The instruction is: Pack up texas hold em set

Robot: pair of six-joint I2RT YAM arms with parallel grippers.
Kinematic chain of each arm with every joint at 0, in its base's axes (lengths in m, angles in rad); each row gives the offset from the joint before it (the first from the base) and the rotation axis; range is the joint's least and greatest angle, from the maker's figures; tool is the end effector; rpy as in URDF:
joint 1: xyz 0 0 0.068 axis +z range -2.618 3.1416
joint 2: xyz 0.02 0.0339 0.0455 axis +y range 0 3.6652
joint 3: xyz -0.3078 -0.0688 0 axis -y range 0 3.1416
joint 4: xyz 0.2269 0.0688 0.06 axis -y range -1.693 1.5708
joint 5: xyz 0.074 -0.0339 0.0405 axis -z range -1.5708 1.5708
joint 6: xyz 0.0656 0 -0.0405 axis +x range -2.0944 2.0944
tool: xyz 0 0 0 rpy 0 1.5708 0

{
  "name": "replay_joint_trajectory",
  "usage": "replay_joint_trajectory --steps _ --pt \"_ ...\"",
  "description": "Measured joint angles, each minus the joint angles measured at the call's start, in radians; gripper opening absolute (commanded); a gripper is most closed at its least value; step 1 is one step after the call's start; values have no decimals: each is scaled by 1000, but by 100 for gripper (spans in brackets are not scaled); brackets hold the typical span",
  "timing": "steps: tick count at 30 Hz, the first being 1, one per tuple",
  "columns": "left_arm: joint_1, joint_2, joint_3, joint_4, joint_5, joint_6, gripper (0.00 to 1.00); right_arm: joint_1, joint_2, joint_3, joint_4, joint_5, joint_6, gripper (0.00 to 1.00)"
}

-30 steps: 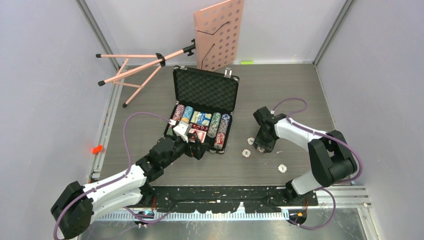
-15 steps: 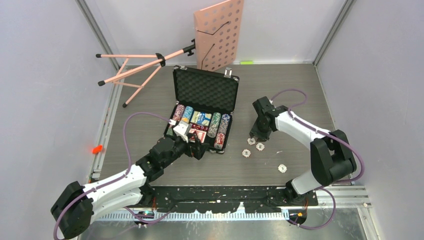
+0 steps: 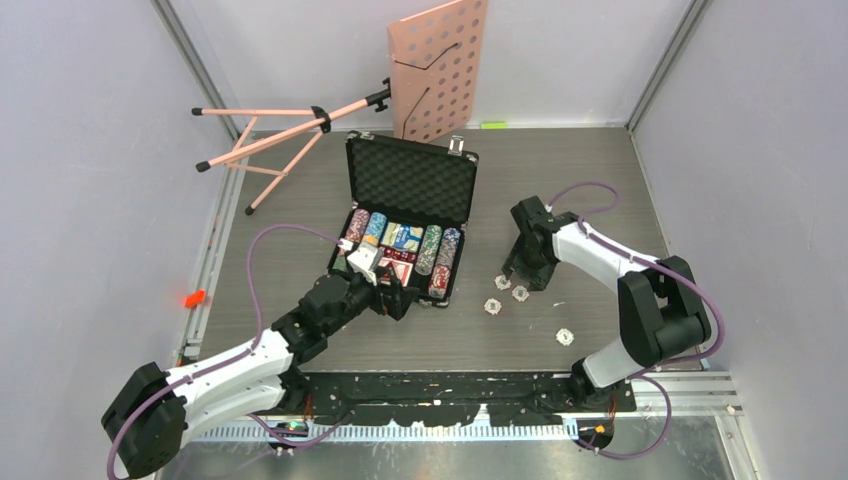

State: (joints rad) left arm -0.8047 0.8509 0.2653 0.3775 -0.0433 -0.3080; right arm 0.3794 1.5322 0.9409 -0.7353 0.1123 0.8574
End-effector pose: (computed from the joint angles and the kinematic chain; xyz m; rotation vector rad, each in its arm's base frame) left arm 0.1240 -0.1248 0.2407 0.4217 1.7945 -0.7554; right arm 0.2476 0.0908 0.2093 0.7004 2.7906 0.0729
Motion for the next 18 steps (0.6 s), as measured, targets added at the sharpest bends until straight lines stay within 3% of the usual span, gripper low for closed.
replay_joint_trajectory --steps 18 --pt "0 3 0 0 3 0 98 -35 18 -89 53 -10 -20 50"
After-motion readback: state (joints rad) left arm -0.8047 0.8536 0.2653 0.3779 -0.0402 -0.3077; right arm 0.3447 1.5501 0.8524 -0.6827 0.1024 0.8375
